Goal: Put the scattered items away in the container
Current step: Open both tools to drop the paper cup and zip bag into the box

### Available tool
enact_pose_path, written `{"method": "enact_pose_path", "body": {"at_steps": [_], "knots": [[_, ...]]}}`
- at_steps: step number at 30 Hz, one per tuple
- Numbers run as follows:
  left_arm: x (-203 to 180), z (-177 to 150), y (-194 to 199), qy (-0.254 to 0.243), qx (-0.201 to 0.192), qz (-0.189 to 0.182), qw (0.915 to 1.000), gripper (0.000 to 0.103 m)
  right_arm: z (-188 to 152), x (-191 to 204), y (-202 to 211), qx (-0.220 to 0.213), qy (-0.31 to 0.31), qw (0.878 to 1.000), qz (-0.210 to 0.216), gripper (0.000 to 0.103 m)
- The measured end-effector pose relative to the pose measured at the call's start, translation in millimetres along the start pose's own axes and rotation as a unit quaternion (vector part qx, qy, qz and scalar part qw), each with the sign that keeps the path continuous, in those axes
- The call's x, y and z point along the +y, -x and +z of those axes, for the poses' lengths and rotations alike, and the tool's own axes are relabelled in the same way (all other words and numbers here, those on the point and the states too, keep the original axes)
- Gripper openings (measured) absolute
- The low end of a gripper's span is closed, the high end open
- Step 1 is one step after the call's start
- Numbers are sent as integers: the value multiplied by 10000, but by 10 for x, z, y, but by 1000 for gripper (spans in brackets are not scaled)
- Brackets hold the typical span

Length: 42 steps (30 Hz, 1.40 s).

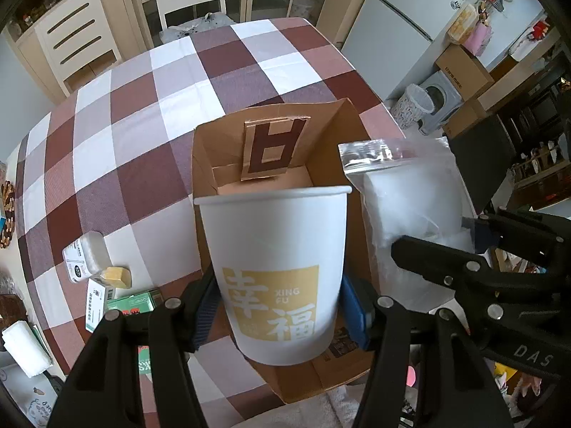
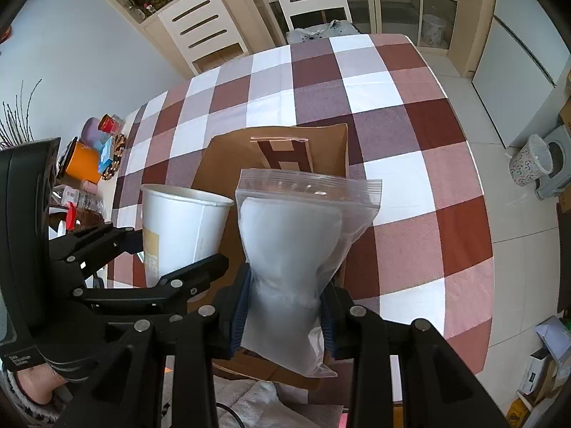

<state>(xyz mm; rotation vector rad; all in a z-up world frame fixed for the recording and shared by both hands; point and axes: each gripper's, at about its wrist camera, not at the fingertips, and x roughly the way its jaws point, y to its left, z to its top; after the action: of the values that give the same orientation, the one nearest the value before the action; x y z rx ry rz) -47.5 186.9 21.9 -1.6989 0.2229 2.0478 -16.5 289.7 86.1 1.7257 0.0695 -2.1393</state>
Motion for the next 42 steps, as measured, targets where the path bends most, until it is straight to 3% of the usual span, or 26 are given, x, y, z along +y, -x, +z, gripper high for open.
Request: {"method": "enact_pose_path", "body": {"at_steps": [17,18,21,22,27,42], "knots": [[-69,51,-110,-71,154,77,9998,61,143,-34,-145,160,110,9997,-114,37],[-83,50,-113,-93,169,66,9998,62,149,-28,-158,173,127,9997,-135,37],[-117,39,-113,-155,176,80,9997,80,167,-22,-199,281,131,9994,-134,42],[-130,32,-104,-181,158,120,9996,82,170,-24,-208,318,121,9993,-141,46],[-149,8,-79,-211,186,210,9994,87,177,-34,-151,221,81,9995,-229,60],[-138,-100,35,-166,166,282,9993,87,107,-124,11,97,-123,9992,-357,60]]}}
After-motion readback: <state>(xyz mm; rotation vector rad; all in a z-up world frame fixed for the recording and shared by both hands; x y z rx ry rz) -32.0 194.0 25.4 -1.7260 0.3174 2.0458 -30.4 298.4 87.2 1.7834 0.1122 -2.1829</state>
